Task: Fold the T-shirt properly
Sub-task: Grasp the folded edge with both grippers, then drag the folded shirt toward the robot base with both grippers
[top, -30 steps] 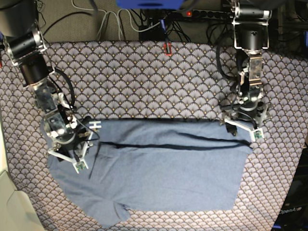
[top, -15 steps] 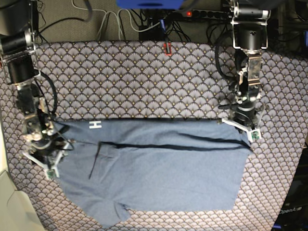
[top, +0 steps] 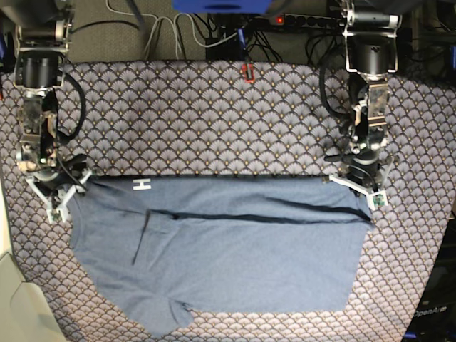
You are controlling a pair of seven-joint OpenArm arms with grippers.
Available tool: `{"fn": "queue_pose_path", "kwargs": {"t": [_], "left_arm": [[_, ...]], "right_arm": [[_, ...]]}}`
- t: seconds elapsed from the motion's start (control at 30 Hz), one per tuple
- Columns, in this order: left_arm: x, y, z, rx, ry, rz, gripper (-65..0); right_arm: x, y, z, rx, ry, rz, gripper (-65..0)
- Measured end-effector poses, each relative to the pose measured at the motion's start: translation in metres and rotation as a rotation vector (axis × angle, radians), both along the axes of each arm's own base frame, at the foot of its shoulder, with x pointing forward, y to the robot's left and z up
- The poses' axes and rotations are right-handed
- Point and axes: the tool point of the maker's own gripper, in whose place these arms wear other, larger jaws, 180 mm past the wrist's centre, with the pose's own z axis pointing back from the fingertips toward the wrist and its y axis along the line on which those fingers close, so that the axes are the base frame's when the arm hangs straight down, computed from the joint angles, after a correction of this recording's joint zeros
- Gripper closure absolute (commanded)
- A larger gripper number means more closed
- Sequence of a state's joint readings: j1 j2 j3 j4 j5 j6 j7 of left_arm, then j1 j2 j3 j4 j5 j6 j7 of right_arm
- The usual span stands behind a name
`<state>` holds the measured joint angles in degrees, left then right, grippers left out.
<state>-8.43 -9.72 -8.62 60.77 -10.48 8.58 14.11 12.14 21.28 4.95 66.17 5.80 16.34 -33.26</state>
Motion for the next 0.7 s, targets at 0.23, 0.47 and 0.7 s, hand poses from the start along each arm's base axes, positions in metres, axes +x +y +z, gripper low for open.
{"fn": "queue_pose_path", "kwargs": {"t": [0.23,0.47,0.7], "left_arm": [[0.000,0.000,0.000,-0.001,0.000,0.000,-0.3],[0.000,0.000,0.000,0.000,0.001,0.000,-0.3],[-0.010,0.013,-0.002,0.035,0.009,-0.014,-0.3]], "right_arm": [[-0.010,-0.001,-0.008,0.005,0.011,-0.002,-32.5],[-0.010,-0.001,-0.009,0.006,0.011,-0.002,-24.9],[-0.015,-0.001,-0.013,0.006,0.031,0.001,0.0]]}}
